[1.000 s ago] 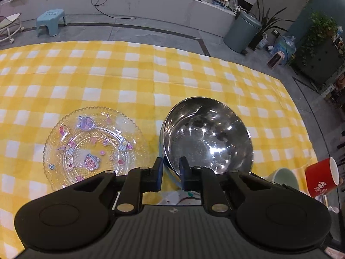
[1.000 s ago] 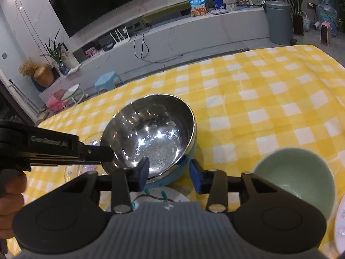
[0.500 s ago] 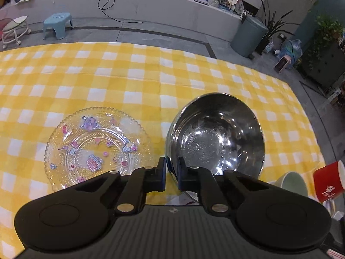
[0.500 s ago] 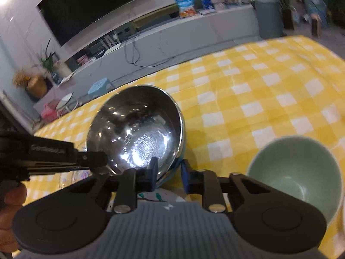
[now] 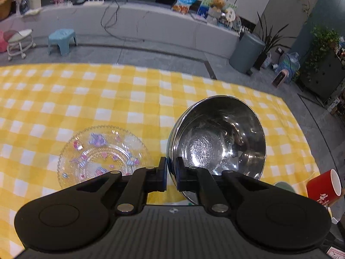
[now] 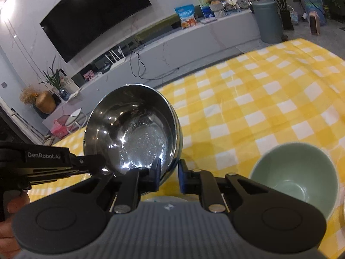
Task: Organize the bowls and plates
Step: 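Carry the blue bowl with both grippers over the orange bowl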
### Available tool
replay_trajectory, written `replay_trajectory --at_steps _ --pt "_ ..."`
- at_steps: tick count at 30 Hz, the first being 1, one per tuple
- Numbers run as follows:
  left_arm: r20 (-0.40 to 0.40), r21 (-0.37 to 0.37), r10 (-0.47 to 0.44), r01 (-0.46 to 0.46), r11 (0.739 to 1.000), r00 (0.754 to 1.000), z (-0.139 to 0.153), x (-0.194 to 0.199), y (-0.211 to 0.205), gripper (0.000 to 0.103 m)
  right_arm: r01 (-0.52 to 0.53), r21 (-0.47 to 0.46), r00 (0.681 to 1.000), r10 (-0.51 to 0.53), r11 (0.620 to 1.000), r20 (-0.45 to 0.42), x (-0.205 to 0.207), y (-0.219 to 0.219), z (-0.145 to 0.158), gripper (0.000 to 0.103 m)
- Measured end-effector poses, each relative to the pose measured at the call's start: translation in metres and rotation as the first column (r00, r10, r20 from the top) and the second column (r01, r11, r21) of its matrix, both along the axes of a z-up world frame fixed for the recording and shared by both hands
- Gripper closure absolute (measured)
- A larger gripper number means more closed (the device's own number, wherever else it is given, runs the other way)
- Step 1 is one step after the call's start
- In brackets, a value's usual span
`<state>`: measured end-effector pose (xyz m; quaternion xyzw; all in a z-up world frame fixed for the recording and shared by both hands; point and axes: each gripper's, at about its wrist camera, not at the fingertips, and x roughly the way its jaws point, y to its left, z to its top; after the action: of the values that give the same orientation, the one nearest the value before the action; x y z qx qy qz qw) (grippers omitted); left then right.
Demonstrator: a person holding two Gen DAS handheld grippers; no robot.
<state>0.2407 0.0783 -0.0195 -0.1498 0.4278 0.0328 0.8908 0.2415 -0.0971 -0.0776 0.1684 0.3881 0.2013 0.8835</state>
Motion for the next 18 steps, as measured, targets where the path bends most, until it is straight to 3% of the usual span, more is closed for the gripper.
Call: replay_trajectory --at_steps 11,18 --pt "0.058 0.066 0.04 -0.044 0.997 0.998 0.037 -0.032 -0.005 0.096 -0.019 0.111 1.0 0.018 0.994 0.004 -0.018 -0.007 0.032 0.091" --pt "0.1 0.046 0.059 -0.064 0.997 0.993 0.06 -0.054 0.001 0.095 -0.03 0.152 0.998 0.02 0.988 0.067 -0.04 -0.009 0.062 0.091"
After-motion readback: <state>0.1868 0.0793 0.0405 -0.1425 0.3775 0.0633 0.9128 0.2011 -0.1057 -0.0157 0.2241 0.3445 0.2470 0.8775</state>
